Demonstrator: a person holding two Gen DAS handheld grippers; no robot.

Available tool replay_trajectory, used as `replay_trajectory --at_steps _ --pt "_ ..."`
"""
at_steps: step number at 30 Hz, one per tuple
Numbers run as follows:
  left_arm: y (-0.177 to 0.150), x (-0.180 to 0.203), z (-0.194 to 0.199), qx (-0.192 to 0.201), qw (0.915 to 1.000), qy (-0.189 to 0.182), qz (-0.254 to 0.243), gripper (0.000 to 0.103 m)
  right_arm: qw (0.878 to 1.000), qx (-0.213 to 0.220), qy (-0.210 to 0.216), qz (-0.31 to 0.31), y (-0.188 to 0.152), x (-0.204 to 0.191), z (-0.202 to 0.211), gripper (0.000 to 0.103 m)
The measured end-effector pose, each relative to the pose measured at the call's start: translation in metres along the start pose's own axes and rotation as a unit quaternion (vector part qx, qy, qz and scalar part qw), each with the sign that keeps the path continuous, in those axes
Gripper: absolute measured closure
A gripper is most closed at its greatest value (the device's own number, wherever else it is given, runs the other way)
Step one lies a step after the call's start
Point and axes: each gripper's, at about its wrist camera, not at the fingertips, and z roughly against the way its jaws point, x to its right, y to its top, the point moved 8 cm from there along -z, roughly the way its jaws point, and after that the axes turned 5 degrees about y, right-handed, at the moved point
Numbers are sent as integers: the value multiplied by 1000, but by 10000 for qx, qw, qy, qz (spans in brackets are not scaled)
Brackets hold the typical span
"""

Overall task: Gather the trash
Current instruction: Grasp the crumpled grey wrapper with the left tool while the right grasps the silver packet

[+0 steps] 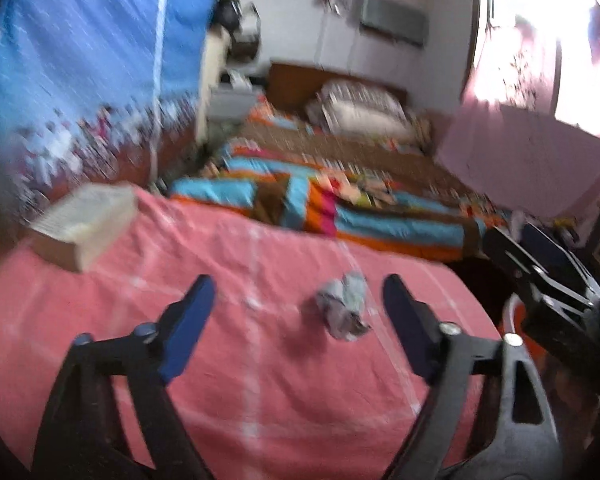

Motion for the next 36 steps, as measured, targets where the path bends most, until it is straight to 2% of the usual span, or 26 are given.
replay_trajectory --at_steps 1,3,6,8,9,11,13,14,17,20,22,25,27,30,31,32,34,36 --pt "-4 4 -8 -223 9997 -99 16 28 9999 -155 29 -4 -4 -1 -6 18" --pt "-10 9 -20 -536 9982 -256 67 34 9989 -466 103 7 -12 -4 -17 22" --pt "-19 14 -33 -934 9948 -397 88 51 9969 -753 206 27 -21 -9 -27 28" --pt "-25 18 -42 -1193 9916 -468 141 69 9955 -900 283 -3 -25 -10 -31 31" --pt "-27 17 -43 -1252 9908 -493 170 73 9948 -967 308 -28 -28 -11 -33 32" --pt "-30 17 -46 -1375 9890 -503 228 95 9927 -1132 408 -88 -32 -11 -40 34" --pt "-30 16 -45 -1372 9886 -533 310 95 9892 -1358 535 -144 -38 -14 -47 36" --pt "-29 14 -42 -1313 9894 -492 372 96 9877 -1443 586 -160 -40 -15 -51 40" --pt "-23 -3 -32 -1083 9917 -245 642 97 9829 -1679 742 -162 -46 -22 -58 51" --pt "-21 -25 -21 -957 9917 37 860 98 9768 -1932 917 -116 -53 -32 -65 57" --pt "-23 -37 -15 -923 9912 196 924 98 9704 -2113 1148 -209 -58 -39 -70 57" --pt "-29 -48 -11 -976 9897 327 997 98 9539 -2539 1559 -367 -69 -58 -86 57" --pt "-34 -55 -11 -1020 9883 372 1073 98 9466 -2776 1622 -224 -75 -69 -96 57" --pt "-37 -61 -12 -1066 9862 357 1216 98 9448 -2896 1528 77 -80 -81 -101 57" --pt "-37 -61 -12 -1071 9858 352 1248 98 9454 -2897 1486 144 -81 -82 -101 59" --pt "-37 -61 -12 -1072 9855 353 1265 98 9460 -2882 1472 171 -82 -82 -100 73" --pt "-37 -58 -10 -1056 9857 337 1267 98 9472 -2858 1447 131 -82 -79 -98 91" --pt "-37 -53 -8 -1052 9863 265 1244 98 9478 -2832 1466 68 -82 -76 -97 94"
